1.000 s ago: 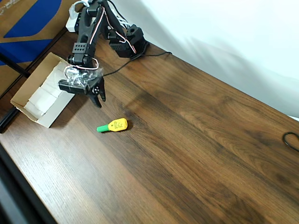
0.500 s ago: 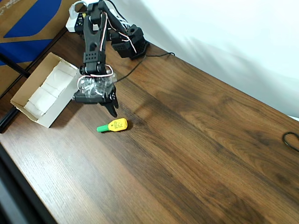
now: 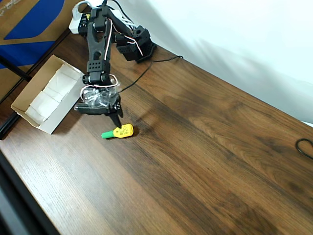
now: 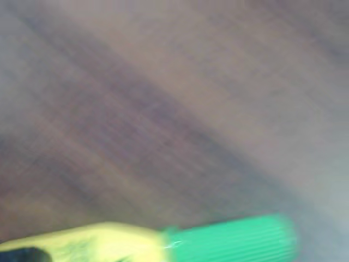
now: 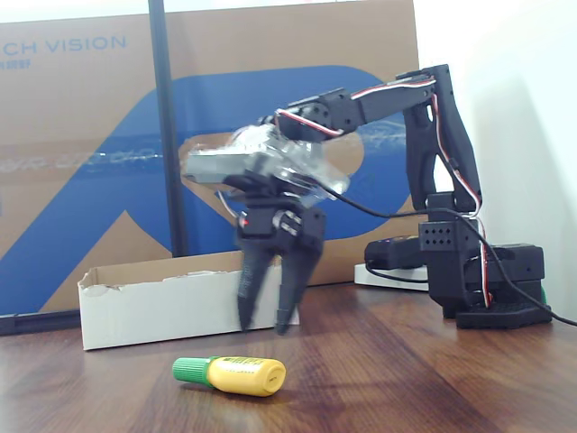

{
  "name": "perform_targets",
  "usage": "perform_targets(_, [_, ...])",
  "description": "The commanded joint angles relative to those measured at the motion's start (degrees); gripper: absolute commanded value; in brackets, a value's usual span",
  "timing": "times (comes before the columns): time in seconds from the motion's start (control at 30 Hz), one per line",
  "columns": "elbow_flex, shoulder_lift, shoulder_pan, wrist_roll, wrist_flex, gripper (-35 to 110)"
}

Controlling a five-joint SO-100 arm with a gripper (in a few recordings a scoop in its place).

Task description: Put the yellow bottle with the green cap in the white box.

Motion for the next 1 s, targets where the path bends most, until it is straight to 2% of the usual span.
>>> perform_targets(0.0, [-3.69, 1.85, 1.14, 0.18, 0.18, 23])
perform_targets(0.23, [-7.03, -2.9, 3.43, -3.52, 1.32, 29])
perform_targets(0.47, [-12.48, -7.73, 2.81, -3.08, 2.72, 29])
perform_targets(0.7, [-14.85, -11.34, 3.25, -4.57, -0.62, 29])
perform_targets(0.97, [-13.8, -13.45, 4.04, -7.38, -0.62, 29])
